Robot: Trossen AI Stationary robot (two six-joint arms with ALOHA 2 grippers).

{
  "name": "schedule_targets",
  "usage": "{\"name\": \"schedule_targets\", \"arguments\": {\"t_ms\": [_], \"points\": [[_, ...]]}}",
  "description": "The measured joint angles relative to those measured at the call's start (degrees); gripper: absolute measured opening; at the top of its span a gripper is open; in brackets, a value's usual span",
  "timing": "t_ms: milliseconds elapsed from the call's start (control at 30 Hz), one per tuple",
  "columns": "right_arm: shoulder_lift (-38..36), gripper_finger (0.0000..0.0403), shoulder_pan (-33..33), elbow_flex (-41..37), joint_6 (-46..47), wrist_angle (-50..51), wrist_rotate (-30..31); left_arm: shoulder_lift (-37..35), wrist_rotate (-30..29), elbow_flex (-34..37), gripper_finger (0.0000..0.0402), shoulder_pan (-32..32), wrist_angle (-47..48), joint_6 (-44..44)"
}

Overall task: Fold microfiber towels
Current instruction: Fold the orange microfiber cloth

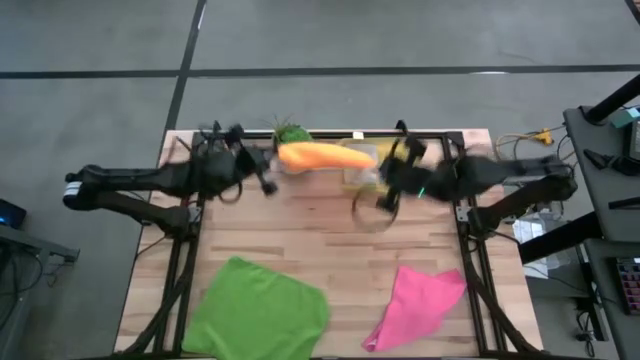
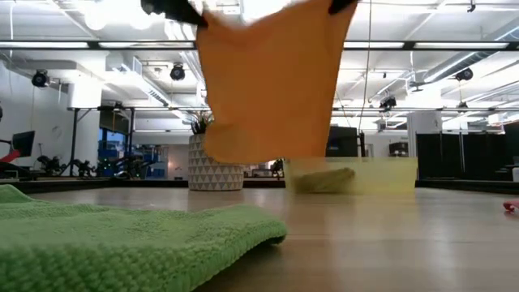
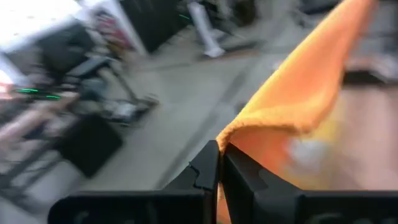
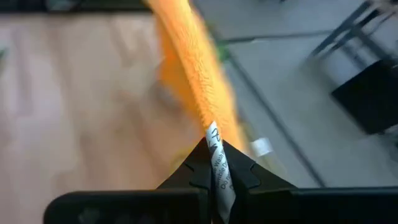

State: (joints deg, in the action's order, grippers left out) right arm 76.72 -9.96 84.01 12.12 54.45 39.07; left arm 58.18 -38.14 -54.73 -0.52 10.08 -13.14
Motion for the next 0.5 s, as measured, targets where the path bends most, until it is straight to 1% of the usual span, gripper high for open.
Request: {"name": "schedule_targets", "arguments": {"t_ms": [133,233,400,500], "points": [[3.3,0.0008,-9.8,-6.7,12.0,-2.9,0.0,-0.1,0.9,10.4,0.0,10.8,0.2,8.3],[7.3,0.0008,-17.0,-11.3,22.2,-6.0,-0.9,-0.2,2.1,17.3,0.0,19.2,-0.1,17.9],[15.0,0.0008,-26.5,-17.4,39.4,-15.6,-7.9,1.6,3.4,26.5,0.0,32.0,-2.2,37.6],[20.4,0.0008,-31.3,-20.5,48.4,-21.8,-11.8,5.2,7.4,31.4,0.0,37.0,-9.4,45.0]]}}
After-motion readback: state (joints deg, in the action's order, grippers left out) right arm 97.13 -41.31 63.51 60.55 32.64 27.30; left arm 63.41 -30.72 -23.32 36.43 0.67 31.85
